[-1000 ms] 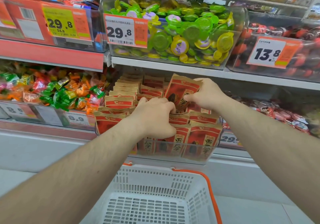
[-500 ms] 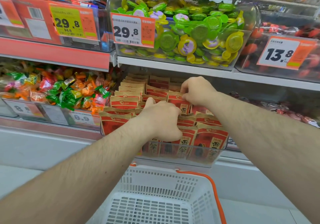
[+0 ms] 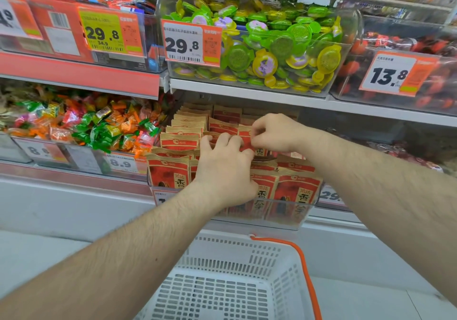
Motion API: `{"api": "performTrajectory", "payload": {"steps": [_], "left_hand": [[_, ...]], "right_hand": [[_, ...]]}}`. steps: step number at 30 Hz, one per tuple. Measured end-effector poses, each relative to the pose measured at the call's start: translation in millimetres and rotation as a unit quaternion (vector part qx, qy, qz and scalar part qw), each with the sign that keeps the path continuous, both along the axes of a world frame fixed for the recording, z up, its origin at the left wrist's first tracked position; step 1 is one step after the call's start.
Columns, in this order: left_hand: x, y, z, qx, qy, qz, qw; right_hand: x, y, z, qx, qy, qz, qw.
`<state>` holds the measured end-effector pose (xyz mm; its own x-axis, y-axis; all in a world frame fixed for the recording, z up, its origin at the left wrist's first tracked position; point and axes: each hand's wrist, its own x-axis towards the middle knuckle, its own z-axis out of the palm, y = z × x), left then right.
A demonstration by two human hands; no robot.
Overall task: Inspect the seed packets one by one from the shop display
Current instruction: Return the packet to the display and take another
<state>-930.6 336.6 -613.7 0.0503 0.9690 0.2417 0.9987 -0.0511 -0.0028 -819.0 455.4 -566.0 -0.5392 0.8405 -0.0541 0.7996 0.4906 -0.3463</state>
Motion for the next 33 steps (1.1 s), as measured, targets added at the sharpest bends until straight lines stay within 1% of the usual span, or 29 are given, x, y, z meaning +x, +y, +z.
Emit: {"api": "performTrajectory", "payload": {"steps": [1, 2, 4, 5, 8, 10, 13, 15, 17, 20, 23, 26, 28, 31, 33], "left_hand": [[1, -2, -2, 0.012, -0.007, 0.008, 1.0], [1, -4, -4, 0.019, -0.012, 0.016, 1.0], [3, -7, -7, 0.026, -0.017, 0.027, 0.999], [3, -8, -8, 0.029, -0.018, 0.031, 0.999], [5, -12, -10, 0.034, -0.018, 0.035, 0.999], [6, -13, -9, 0.029, -0.023, 0.038, 0.999], [6, -13, -7, 0.015, -0.028, 0.044, 0.999], [5, -14, -6, 0.001, -0.03, 0.045, 0.999], [6, -15, -4, -0.013, -0.029, 0.045, 0.998], [8, -17, 0, -0.029, -0.031, 0.049, 0.998], [9, -23, 7, -0.025, -0.048, 0.054, 0.997], [8, -30, 15, -0.002, -0.086, 0.047, 0.995], [7, -34, 21, 0.03, -0.138, 0.032, 0.989], [4, -45, 30, 0.112, -0.232, 0.005, 0.966], [3, -53, 34, 0.166, -0.26, -0.006, 0.951]], "right_hand": [[1, -3, 1, -0.049, -0.012, 0.007, 0.999], [1, -4, 0, -0.074, -0.037, 0.007, 0.997], [1, -5, -2, -0.074, -0.071, -0.01, 0.995], [0, -6, -2, -0.056, -0.071, -0.022, 0.996], [-3, -4, -2, 0.05, -0.101, -0.035, 0.993], [-2, -4, -2, 0.09, -0.098, -0.041, 0.99], [3, -3, -1, 0.187, -0.056, -0.049, 0.98], [7, -8, 3, 0.265, -0.036, -0.044, 0.962], [12, -13, 9, 0.322, -0.001, -0.035, 0.946], [18, -22, 15, 0.372, 0.082, -0.034, 0.924], [19, -33, 18, 0.417, 0.164, -0.053, 0.892], [18, -48, 24, 0.434, 0.251, -0.086, 0.861], [17, -58, 30, 0.433, 0.301, -0.094, 0.844], [14, -74, 39, 0.412, 0.349, -0.088, 0.837], [11, -85, 40, 0.389, 0.369, -0.076, 0.841]]}}
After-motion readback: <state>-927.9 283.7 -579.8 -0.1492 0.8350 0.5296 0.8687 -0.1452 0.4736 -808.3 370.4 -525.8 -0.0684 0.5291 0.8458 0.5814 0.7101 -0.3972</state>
